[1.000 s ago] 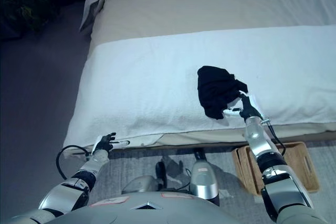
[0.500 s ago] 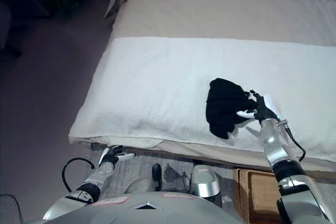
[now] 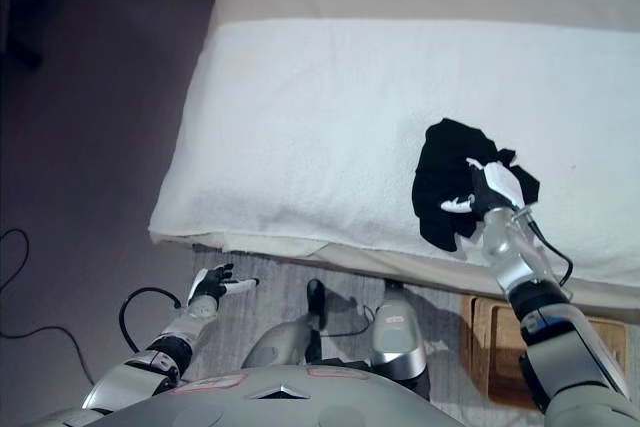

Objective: Put the clothes on the bed into the basket.

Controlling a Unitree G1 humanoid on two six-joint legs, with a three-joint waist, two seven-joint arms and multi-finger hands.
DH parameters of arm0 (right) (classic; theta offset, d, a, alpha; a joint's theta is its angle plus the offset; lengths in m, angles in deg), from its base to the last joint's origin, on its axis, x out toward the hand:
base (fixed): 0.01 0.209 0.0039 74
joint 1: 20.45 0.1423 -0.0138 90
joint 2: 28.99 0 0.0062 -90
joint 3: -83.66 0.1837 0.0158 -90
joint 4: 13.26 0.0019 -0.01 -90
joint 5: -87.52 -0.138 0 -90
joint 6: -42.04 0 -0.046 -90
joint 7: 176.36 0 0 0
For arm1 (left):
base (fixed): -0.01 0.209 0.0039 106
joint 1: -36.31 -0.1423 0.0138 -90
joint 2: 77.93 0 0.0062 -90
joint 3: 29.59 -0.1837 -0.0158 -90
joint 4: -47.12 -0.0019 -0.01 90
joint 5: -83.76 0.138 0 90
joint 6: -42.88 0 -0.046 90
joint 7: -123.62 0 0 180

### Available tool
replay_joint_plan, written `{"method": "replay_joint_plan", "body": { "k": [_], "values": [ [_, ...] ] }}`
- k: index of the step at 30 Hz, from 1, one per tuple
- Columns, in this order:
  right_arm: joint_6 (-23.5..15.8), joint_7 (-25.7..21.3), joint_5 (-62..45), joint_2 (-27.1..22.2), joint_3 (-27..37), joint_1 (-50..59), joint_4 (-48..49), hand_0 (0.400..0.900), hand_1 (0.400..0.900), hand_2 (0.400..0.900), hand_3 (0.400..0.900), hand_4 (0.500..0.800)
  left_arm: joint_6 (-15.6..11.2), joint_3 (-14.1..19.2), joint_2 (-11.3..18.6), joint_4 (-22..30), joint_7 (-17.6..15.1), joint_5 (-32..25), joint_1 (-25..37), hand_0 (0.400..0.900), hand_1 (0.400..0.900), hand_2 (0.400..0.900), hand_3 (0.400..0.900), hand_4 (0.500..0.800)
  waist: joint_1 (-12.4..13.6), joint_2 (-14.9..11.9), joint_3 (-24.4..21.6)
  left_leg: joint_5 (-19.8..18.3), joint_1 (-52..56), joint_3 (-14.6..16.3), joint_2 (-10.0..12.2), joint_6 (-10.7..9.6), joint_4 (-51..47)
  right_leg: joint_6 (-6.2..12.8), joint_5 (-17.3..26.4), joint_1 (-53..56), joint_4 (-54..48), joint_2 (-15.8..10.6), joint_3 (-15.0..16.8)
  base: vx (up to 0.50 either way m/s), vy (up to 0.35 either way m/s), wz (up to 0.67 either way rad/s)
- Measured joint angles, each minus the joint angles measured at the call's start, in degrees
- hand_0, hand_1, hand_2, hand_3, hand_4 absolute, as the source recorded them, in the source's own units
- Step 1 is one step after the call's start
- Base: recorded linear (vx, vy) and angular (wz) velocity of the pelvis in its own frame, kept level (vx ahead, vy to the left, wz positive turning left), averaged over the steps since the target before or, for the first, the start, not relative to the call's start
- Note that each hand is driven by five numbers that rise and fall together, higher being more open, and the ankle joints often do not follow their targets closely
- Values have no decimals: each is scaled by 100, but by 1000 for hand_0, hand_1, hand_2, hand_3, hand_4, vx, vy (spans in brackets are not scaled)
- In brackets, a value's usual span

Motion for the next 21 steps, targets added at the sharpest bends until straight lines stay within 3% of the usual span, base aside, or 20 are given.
{"method": "replay_joint_plan", "body": {
  "k": [5, 12, 18, 19, 20, 21],
  "values": [
    [36, -198, 127, 31, -355, 946, -804, 900, 900, 900, 900, 800, -82, -106, -7, -58, -85, -95, 223, 900, 900, 900, 900, 800, 91, 206, 111, 61, -303, 109, 5, -6, -2, 19, 59, -356, 0, 6, 112, 42, -38, -9],
    [68, -334, 227, 232, -724, 1674, -1804, 900, 900, 900, 900, 800, -89, -494, -21, -153, -119, -311, 643, 900, 900, 900, 900, 800, 105, 287, 152, 99, -408, 131, 17, -44, -2, 9, 67, -460, 2, 16, 125, 33, -36, 4],
    [191, -365, 438, 296, -841, 1974, -2166, 900, 900, 900, 900, 800, -145, -552, -27, -188, -171, -313, 1024, 900, 900, 900, 900, 800, 217, 315, 164, 123, -472, 129, 18, -64, -3, 10, 66, -526, 2, 16, 126, 13, -6, 3],
    [214, -369, 446, 296, -848, 1987, -2183, 710, 710, 710, 710, 686, -144, -553, -27, -189, -174, -313, 1039, 900, 900, 900, 900, 800, 216, 322, 166, 126, -472, 129, 18, -68, -3, 11, 66, -526, 2, 15, 126, 0, 0, 0],
    [229, -376, 458, 297, -848, 2000, -2189, 627, 627, 627, 627, 636, -136, -554, -28, -190, -174, -314, 1053, 900, 900, 900, 900, 800, 217, 330, 170, 126, -473, 129, 17, -68, -3, 10, 66, -526, 2, 15, 125, 0, 0, 0],
    [239, -421, 497, 297, -846, 2007, -2209, 400, 400, 400, 400, 500, -136, -558, -30, -187, -174, -313, 1074, 900, 900, 900, 900, 800, 214, 340, 173, 126, -471, 129, 16, -67, -3, 9, 67, -526, 3, 14, 126, 0, 0, 0]
  ]
}}
